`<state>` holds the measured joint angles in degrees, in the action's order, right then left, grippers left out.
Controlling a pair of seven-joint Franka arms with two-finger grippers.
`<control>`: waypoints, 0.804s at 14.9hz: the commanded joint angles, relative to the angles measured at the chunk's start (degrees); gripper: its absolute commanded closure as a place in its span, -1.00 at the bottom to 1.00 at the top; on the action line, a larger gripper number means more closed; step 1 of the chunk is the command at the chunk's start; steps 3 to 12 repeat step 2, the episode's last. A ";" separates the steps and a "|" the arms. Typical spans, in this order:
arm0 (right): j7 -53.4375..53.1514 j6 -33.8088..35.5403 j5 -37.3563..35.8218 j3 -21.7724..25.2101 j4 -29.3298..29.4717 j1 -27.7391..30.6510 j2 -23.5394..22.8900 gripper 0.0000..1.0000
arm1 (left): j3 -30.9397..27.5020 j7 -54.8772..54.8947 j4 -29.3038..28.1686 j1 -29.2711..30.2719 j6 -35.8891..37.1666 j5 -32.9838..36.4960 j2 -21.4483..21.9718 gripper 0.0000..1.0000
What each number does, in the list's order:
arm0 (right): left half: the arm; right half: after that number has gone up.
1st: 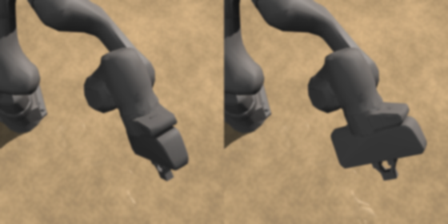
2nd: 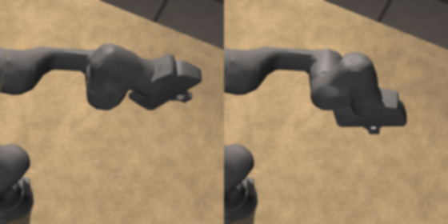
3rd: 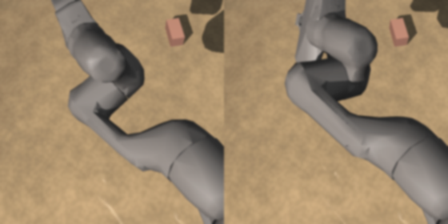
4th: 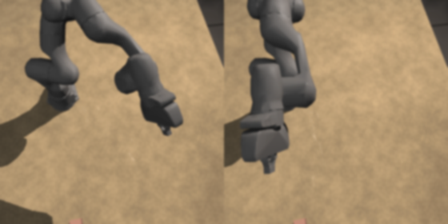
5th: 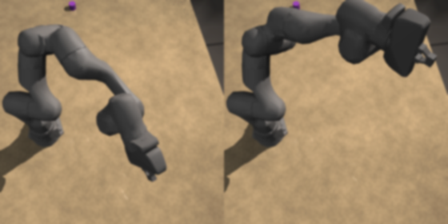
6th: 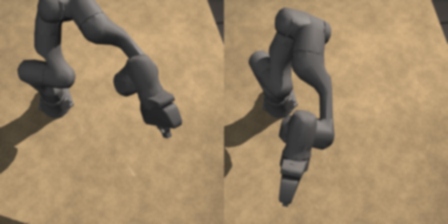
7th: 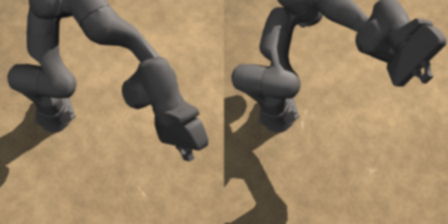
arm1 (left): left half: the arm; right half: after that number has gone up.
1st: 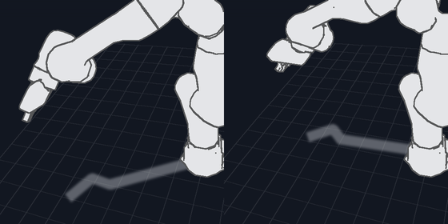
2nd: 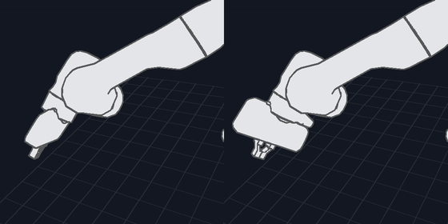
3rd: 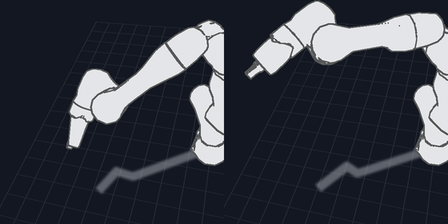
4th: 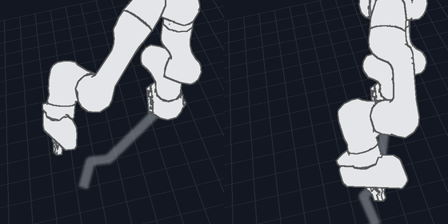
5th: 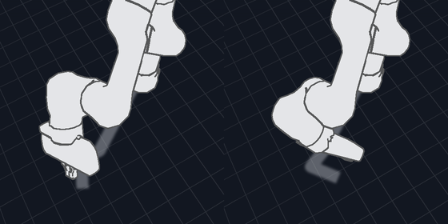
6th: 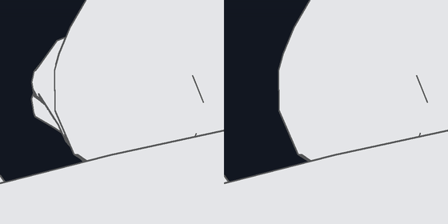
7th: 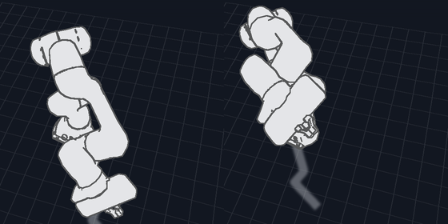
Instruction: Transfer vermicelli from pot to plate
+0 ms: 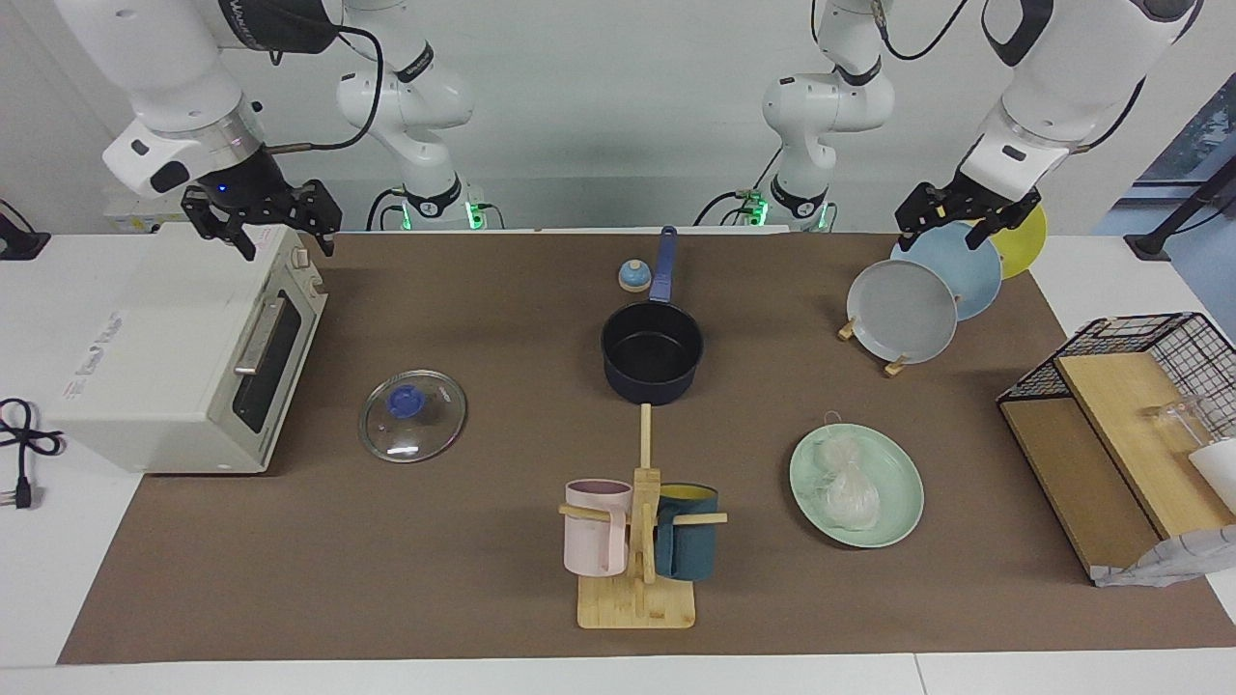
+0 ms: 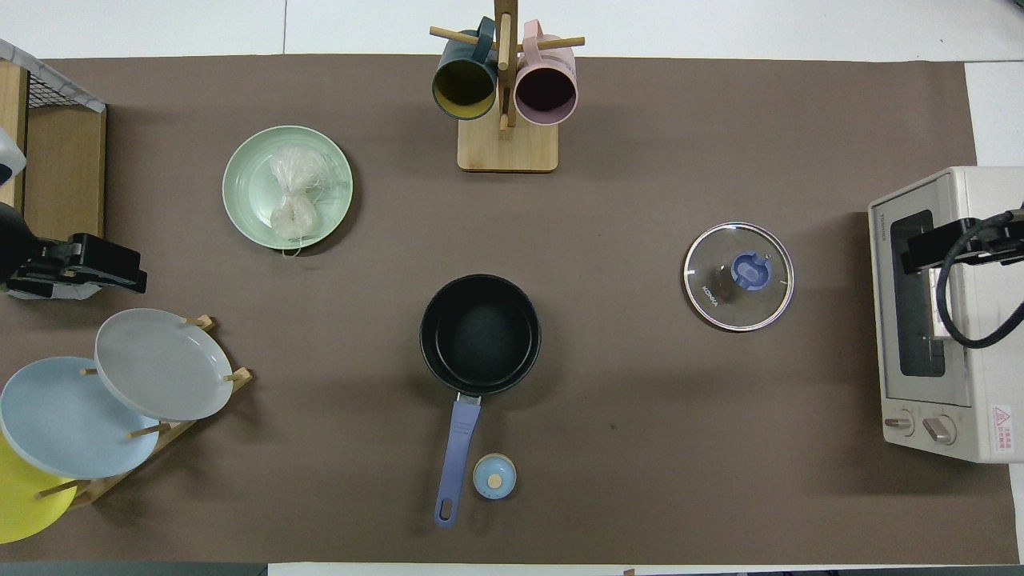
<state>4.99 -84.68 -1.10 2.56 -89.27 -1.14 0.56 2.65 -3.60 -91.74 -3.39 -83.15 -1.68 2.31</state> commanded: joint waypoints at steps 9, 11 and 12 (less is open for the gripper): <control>-0.86 -0.84 0.92 -0.36 -0.12 0.44 0.23 -1.00 | 0.43 -0.09 1.39 1.01 1.77 1.15 -0.55 -1.00; -0.86 -0.84 0.92 -0.36 -0.12 0.44 0.23 -1.00 | 0.43 -0.09 1.39 1.01 1.77 1.15 -0.55 -1.00; -0.86 -0.84 0.92 -0.36 -0.12 0.44 0.23 -1.00 | 0.43 -0.09 1.39 1.01 1.77 1.15 -0.55 -1.00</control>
